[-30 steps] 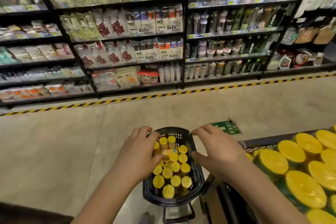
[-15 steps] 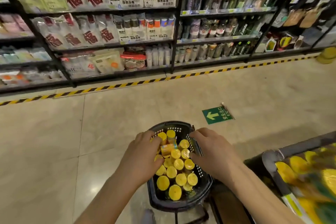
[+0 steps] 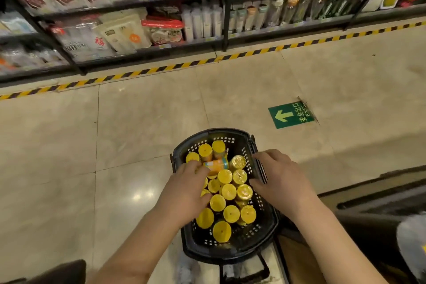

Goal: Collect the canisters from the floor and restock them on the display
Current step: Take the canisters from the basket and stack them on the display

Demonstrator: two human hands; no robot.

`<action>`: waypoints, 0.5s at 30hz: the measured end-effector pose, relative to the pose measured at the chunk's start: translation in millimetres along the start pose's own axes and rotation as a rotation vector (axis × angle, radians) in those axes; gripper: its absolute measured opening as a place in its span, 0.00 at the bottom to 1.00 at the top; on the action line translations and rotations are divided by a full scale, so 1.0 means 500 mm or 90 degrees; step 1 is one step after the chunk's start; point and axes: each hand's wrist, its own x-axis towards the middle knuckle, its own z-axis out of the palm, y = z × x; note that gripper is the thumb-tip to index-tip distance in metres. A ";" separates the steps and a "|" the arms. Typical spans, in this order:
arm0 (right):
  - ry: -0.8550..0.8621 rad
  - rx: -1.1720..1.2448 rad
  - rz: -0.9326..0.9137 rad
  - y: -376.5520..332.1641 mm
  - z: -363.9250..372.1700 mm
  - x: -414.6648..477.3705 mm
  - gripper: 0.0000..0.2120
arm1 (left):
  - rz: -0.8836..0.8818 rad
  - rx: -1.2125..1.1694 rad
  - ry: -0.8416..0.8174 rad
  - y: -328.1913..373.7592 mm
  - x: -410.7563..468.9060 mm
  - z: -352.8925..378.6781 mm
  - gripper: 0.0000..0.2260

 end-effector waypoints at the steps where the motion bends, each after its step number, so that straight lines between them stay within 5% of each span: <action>1: -0.005 0.009 0.002 0.012 0.023 0.015 0.26 | -0.004 0.000 -0.004 -0.007 0.019 0.022 0.27; 15: -0.031 0.052 0.045 0.141 0.391 0.209 0.24 | 0.020 0.039 -0.082 -0.140 0.322 0.349 0.27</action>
